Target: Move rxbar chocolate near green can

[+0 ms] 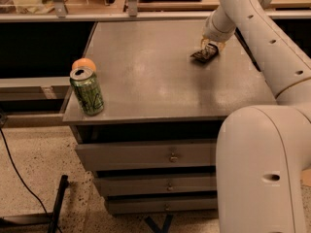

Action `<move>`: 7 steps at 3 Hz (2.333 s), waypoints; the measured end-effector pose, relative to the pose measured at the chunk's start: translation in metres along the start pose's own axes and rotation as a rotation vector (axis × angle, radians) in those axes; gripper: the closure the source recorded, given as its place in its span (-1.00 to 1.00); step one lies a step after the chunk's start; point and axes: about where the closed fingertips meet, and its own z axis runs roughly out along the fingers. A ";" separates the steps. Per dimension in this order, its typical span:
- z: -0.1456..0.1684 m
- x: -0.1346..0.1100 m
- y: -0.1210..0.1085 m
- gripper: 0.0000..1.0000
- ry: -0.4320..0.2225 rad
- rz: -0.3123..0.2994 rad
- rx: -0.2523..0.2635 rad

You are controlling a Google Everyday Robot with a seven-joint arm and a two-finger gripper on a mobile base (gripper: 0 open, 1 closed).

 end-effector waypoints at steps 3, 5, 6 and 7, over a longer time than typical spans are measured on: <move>-0.038 0.011 -0.036 0.65 0.018 -0.068 0.012; -0.079 0.023 -0.081 -0.30 0.031 -0.167 -0.002; -0.084 0.024 -0.086 -0.28 0.037 -0.180 -0.024; -0.088 0.025 -0.090 0.19 0.041 -0.183 -0.027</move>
Offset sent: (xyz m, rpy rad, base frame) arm -0.0263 0.0611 0.1339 -0.0700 -0.1034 0.1382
